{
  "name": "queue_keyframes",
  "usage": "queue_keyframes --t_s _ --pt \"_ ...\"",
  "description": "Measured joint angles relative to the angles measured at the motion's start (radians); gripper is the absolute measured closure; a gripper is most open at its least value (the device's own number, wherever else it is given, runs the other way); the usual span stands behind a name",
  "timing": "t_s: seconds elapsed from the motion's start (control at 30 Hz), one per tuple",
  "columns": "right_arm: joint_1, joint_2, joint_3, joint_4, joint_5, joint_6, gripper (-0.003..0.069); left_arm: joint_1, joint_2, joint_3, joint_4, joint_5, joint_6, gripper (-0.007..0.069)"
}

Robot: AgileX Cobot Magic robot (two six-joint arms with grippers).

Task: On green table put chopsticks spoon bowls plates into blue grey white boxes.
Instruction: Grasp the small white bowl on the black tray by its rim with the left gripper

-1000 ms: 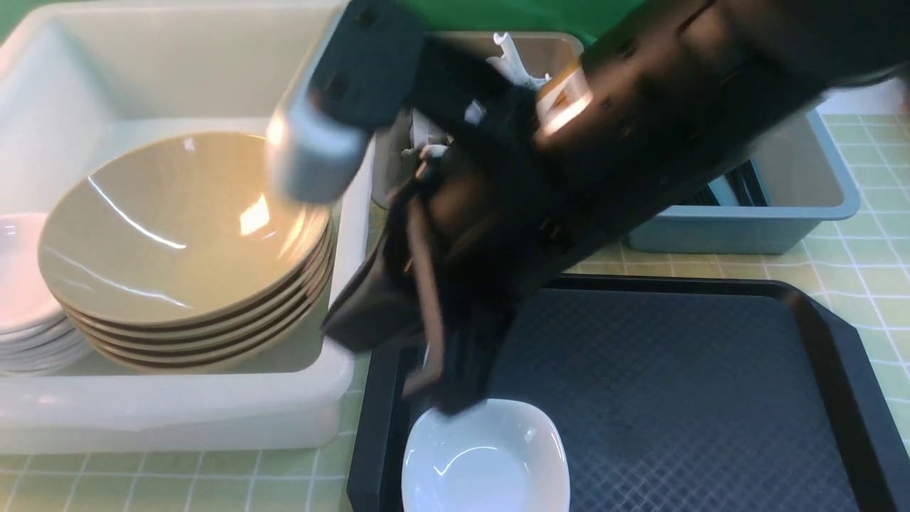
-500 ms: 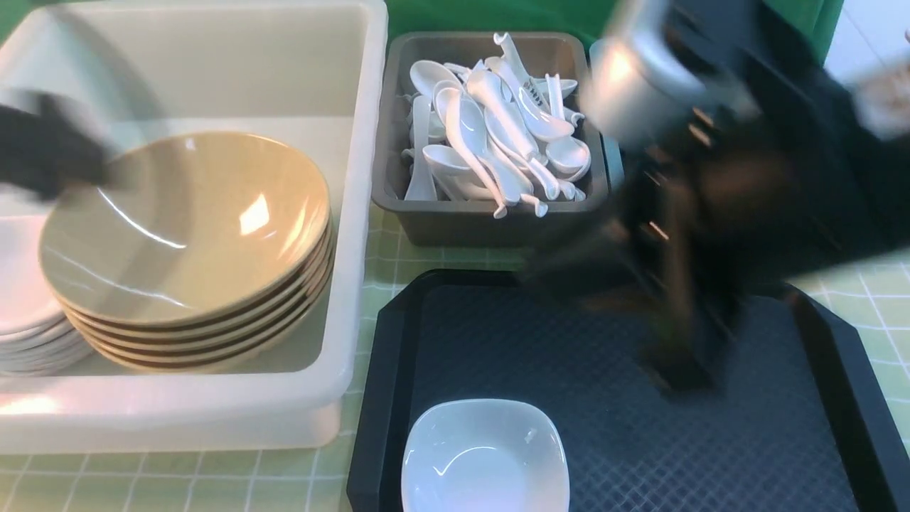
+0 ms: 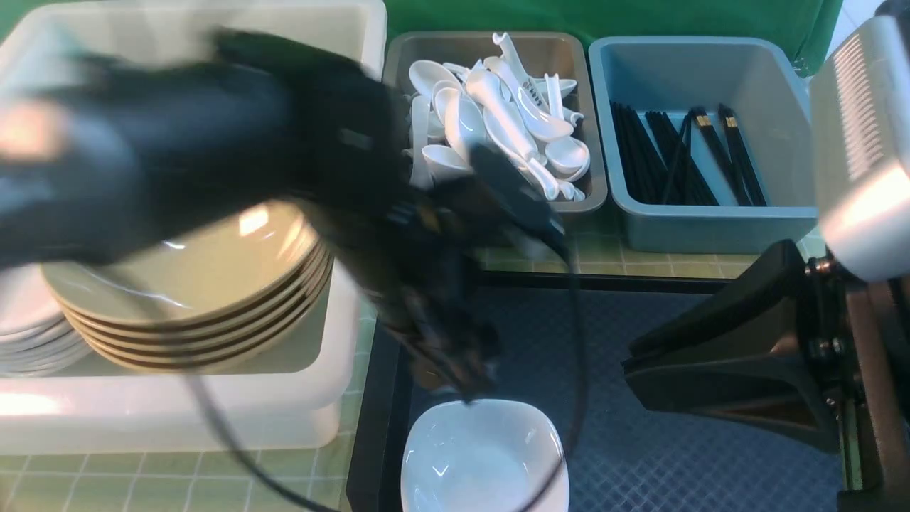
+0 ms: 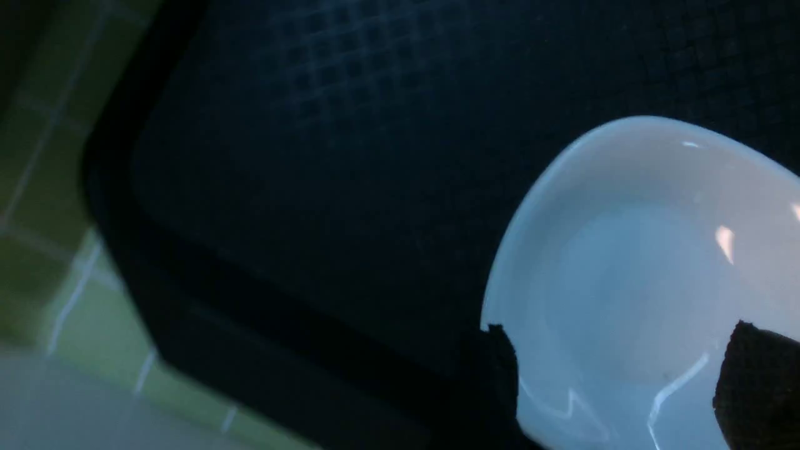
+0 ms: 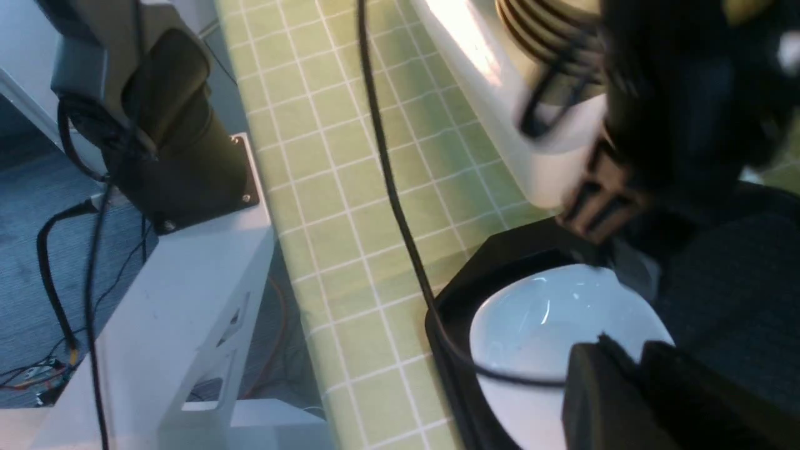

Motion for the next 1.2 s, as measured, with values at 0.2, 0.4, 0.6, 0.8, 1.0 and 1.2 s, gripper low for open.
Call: queue_keyframes --t_s 0.2,0.4,0.6,0.8,1.0,1.2 --pt "0.0 0.0 0.0 0.0 0.011 0.012 0.0562 -0.006 0.16 -0.035 0.052 -0.02 0.025 0.0254" --pt "0.0 0.0 0.0 0.0 0.025 0.013 0.0559 -0.006 0.271 -0.041 0.049 -0.031 0.06 0.0286" --pt "0.0 0.0 0.0 0.0 0.025 0.013 0.0555 -0.006 0.301 -0.051 0.031 -0.032 0.083 0.0333" --pt "0.0 0.0 0.0 0.0 0.025 0.013 0.0549 -0.006 0.302 -0.054 0.024 -0.013 0.086 0.048" --pt "0.0 0.0 0.0 0.0 0.025 0.013 0.0545 -0.006 0.3 -0.057 0.027 0.01 0.084 0.0612" --pt "0.0 0.0 0.005 0.0 0.024 0.013 0.0542 -0.002 0.307 -0.085 -0.017 0.036 0.066 0.0612"
